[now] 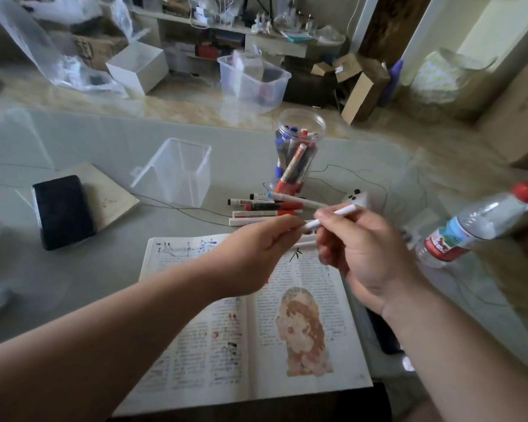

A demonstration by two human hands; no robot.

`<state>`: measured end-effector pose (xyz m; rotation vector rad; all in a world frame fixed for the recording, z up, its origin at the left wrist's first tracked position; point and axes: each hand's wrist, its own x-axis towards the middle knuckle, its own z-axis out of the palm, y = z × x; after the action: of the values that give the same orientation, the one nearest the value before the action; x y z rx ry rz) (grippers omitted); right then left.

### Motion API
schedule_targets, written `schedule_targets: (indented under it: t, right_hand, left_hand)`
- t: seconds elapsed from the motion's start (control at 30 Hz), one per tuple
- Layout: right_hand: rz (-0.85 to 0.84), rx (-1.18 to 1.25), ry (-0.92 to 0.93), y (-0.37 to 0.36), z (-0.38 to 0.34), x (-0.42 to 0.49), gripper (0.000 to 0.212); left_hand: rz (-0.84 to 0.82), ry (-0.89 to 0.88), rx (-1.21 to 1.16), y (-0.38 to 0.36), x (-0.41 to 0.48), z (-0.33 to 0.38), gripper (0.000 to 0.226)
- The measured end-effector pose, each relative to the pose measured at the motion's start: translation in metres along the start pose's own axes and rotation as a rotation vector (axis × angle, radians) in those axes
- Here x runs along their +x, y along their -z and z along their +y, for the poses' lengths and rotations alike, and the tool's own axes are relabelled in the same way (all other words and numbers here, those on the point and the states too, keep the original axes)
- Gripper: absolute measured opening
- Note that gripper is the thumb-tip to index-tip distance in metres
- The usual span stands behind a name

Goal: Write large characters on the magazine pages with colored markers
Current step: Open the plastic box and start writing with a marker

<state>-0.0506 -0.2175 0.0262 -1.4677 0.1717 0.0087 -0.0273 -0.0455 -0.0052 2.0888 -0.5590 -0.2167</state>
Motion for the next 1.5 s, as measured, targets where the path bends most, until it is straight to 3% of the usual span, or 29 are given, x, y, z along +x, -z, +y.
schedule_targets:
  t: [0.07,0.2,0.37,0.4,0.5,0.6,0.77,0.93,1.07,1.3,1.5]
  right_hand:
    - [-0.063,-0.063,0.04,-0.006,0.013,0.004,0.008]
    - [-0.104,-0.09,0.057,-0.008,0.022,0.019,0.016]
    - [-0.052,-0.06,0.079,0.009,0.026,0.037,0.022]
    - [-0.013,-0.071,0.083,0.016,0.028,0.043,0.023]
    - [0.01,-0.188,0.069,0.033,0.041,0.054,0.027]
    - [-0.089,-0.286,-0.015,0.038,0.061,0.057,0.025]
    - [-0.215,-0.595,0.021,0.036,0.076,0.055,0.012]
    - [-0.209,-0.64,0.018,0.027,0.087,0.06,0.018]
    - [-0.283,-0.714,0.03,0.028,0.092,0.06,0.021]
    - [-0.254,-0.807,0.033,0.029,0.097,0.06,0.021]
    - [-0.213,-0.799,0.045,0.027,0.099,0.061,0.021]
  left_hand:
    - [0.041,-0.012,-0.035,-0.001,0.003,-0.004,0.024]
    - [0.069,0.069,-0.118,-0.004,0.012,-0.012,0.021]
    - [-0.134,0.326,-0.23,0.005,0.015,-0.022,0.052]
    - [-0.172,0.388,-0.157,0.008,0.015,-0.028,0.047]
    - [-0.297,0.448,0.355,0.011,0.012,-0.046,0.027]
    - [-0.414,0.477,0.503,0.007,0.01,-0.054,0.031]
    - [-0.357,0.399,0.57,0.008,0.018,-0.059,0.041]
    - [-0.417,0.371,0.556,0.008,0.013,-0.069,0.041]
    - [-0.43,0.348,0.548,0.007,0.012,-0.073,0.054]
    - [-0.423,0.326,0.488,0.009,0.014,-0.084,0.041]
    - [-0.419,0.351,0.469,0.007,0.016,-0.082,0.057]
